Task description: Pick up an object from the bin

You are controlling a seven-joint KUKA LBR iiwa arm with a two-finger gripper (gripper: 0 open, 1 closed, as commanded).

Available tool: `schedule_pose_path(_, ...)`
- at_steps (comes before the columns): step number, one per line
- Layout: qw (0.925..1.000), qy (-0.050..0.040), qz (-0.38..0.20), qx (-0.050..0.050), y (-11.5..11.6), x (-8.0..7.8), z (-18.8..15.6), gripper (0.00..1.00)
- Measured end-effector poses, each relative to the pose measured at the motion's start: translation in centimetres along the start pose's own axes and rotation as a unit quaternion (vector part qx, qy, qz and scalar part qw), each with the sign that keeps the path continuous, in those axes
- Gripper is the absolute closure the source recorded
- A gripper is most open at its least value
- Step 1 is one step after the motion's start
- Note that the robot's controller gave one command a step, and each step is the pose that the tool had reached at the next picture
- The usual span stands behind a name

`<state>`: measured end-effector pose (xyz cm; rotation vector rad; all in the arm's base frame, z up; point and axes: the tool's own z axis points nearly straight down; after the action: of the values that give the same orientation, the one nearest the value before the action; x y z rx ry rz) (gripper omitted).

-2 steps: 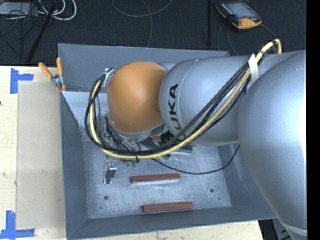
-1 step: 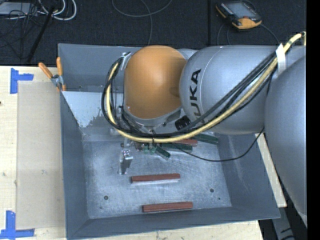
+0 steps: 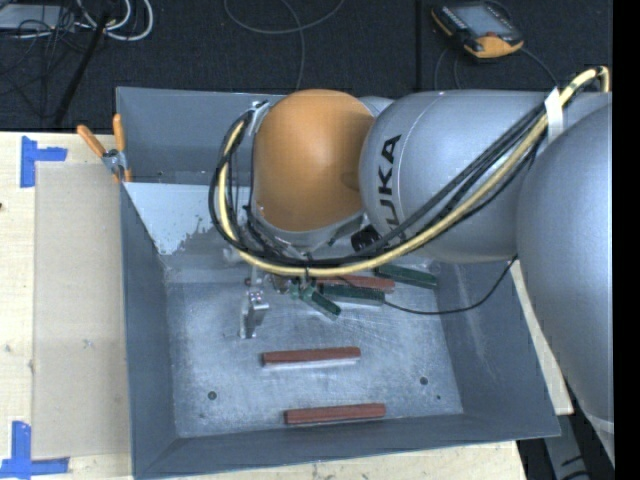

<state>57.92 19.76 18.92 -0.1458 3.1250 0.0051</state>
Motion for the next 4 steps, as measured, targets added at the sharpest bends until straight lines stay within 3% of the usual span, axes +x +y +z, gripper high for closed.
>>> schedule_pose_path(1, 0.9983, 0.0068, -0.057, 0.001, -2.4, 2.8, 5.6, 0.0)
schedule_pose_path(2, 0.9989, 0.0072, -0.047, 0.001, -3.7, 2.7, 9.6, 0.0)
schedule_pose_path(3, 0.9995, 0.0111, -0.031, 0.001, -5.1, 3.0, 10.8, 0.0)
schedule_pose_path(4, 0.9896, 0.0008, -0.144, -0.001, -9.5, 7.0, 11.3, 1.0)
